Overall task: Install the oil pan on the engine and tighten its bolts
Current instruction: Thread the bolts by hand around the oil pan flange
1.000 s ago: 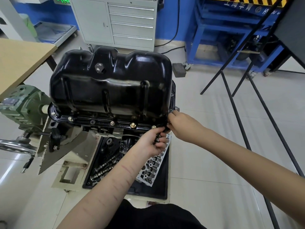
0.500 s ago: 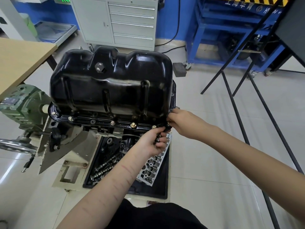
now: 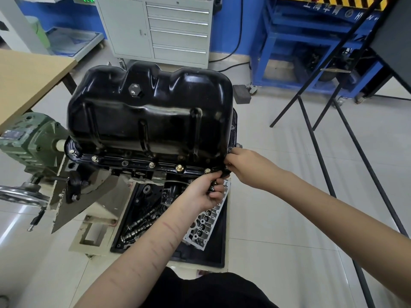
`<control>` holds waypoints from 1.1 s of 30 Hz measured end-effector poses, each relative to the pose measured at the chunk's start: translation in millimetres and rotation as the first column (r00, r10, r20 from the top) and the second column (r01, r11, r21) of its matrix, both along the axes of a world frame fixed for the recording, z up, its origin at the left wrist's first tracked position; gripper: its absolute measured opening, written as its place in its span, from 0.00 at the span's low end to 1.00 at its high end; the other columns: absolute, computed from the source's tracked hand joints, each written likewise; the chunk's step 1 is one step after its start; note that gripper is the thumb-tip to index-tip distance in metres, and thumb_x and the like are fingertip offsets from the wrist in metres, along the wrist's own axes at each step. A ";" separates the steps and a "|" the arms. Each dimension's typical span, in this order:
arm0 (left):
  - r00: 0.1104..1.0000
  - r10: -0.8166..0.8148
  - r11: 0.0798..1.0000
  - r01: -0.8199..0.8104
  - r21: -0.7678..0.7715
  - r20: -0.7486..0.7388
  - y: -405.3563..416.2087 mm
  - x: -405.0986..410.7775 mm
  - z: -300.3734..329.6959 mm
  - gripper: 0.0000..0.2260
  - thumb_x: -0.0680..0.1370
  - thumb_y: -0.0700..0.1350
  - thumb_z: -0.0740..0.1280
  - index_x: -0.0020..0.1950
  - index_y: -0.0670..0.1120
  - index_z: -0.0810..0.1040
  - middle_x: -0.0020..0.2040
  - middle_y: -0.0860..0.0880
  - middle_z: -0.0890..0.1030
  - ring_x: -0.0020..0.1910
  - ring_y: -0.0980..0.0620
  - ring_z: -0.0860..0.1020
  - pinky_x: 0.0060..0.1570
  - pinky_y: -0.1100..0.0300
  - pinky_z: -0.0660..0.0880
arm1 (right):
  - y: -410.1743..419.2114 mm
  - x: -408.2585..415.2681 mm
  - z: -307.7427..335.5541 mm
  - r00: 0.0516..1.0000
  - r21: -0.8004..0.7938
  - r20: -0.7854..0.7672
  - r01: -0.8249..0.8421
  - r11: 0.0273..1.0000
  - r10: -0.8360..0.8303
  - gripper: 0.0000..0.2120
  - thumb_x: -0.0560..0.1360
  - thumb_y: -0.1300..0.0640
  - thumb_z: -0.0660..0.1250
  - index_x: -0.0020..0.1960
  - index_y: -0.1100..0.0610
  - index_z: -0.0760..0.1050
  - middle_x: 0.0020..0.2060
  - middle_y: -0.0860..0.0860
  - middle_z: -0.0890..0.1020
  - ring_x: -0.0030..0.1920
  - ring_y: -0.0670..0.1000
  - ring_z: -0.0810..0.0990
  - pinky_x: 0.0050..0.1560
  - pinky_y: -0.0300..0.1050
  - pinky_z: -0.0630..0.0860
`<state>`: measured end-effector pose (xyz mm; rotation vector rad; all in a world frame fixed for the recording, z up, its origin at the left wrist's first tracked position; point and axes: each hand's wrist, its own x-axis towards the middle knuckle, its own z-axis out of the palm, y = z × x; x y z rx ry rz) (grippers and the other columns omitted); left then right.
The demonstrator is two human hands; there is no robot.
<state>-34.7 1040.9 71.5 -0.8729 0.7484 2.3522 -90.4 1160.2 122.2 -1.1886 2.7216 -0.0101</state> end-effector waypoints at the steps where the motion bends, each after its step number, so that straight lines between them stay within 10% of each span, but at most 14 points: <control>1: 1.000 0.000 1.000 0.000 0.001 0.003 0.2 0.0 0.2 0.11 0.80 0.43 0.57 0.41 0.39 0.72 0.20 0.52 0.66 0.15 0.60 0.61 0.12 0.72 0.53 | -0.4 0.0 0.4 1.000 0.002 -0.002 -0.002 1.000 0.002 0.09 0.78 0.63 0.57 0.55 0.62 0.72 0.51 0.57 0.73 0.51 0.58 0.75 0.51 0.52 0.72; 19: 1.000 0.003 1.000 -0.004 0.029 0.016 -0.3 -0.1 3.2 0.12 0.80 0.43 0.57 0.41 0.39 0.72 0.21 0.52 0.66 0.15 0.60 0.61 0.12 0.72 0.53 | 16.9 -6.0 -2.2 0.958 -0.421 0.217 0.265 0.868 -0.187 0.07 0.73 0.65 0.66 0.50 0.63 0.79 0.33 0.43 0.72 0.34 0.43 0.71 0.36 0.25 0.65; 33: 0.999 0.012 1.000 -0.013 0.011 0.041 3.5 -4.1 7.4 0.12 0.81 0.43 0.56 0.40 0.39 0.70 0.19 0.52 0.66 0.13 0.60 0.61 0.11 0.70 0.54 | 10.3 -9.2 4.5 0.978 -0.323 0.142 0.189 0.927 -0.151 0.07 0.74 0.64 0.64 0.51 0.64 0.77 0.42 0.56 0.78 0.40 0.50 0.72 0.39 0.35 0.63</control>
